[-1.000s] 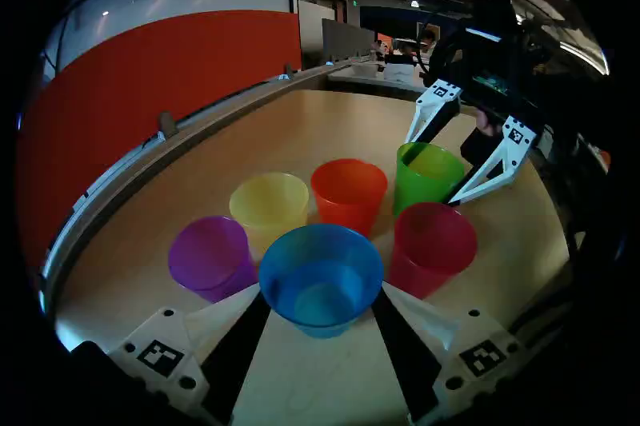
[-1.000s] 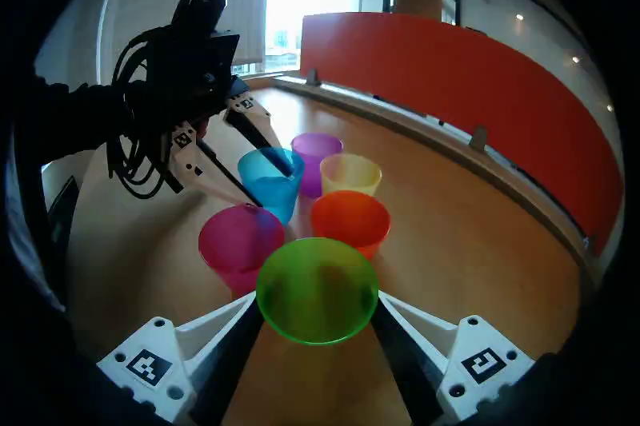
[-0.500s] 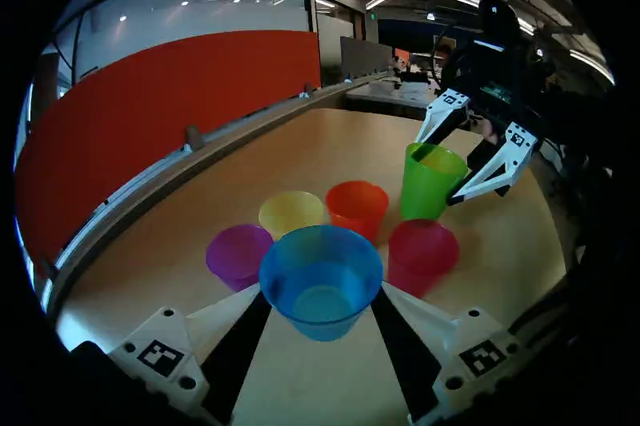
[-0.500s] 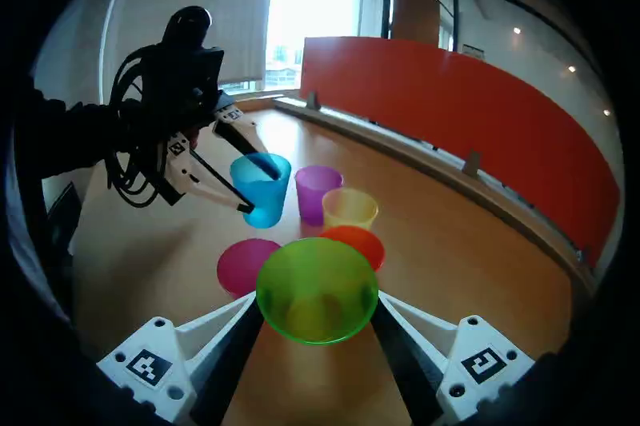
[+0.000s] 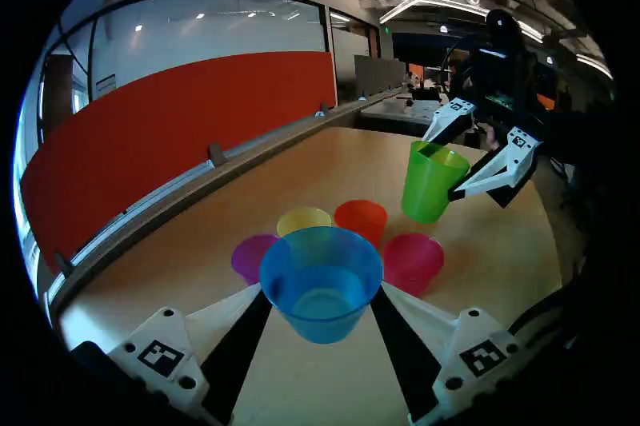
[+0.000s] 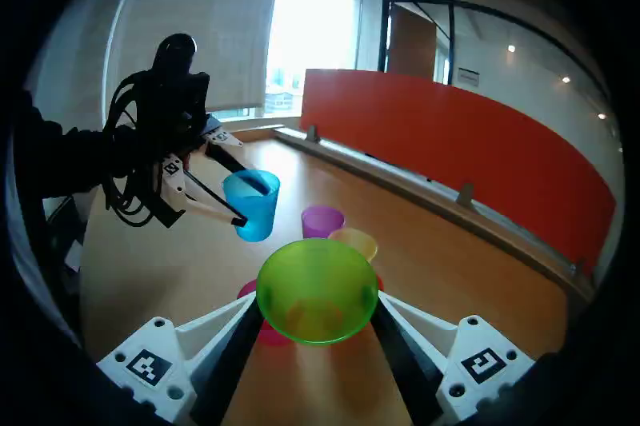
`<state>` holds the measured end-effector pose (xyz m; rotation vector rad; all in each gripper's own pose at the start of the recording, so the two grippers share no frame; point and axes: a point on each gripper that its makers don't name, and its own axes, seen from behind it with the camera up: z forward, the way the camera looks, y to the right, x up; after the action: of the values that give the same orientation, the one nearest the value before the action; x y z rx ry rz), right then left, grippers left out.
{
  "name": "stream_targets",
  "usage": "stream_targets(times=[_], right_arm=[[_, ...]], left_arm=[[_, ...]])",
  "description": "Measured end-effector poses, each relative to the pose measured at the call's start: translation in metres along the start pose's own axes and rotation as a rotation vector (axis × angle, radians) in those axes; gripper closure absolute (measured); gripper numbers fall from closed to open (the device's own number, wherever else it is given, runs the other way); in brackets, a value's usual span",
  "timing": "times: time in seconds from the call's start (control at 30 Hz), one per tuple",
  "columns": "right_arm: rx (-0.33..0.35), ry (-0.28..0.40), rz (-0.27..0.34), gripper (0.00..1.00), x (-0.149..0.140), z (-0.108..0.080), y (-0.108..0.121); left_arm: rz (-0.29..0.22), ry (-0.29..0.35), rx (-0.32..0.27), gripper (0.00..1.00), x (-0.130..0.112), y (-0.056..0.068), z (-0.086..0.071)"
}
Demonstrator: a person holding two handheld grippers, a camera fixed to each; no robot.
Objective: Pour water
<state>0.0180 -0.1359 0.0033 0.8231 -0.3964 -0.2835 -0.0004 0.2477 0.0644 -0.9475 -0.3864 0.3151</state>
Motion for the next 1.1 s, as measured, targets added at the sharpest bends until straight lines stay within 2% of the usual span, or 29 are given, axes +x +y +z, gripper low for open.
stream_targets(times=[0.77,1.1], right_arm=[[-0.016,0.155,0.017,0.09,0.045,-0.007,-0.016],[-0.016,0.190,0.011,0.09,0.056,-0.006,-0.022]], left_arm=[[-0.025,0.069,0.063,0.17,0.017,-0.002,-0.040],[-0.041,0.111,0.088,0.18,0.021,-0.008,-0.054]])
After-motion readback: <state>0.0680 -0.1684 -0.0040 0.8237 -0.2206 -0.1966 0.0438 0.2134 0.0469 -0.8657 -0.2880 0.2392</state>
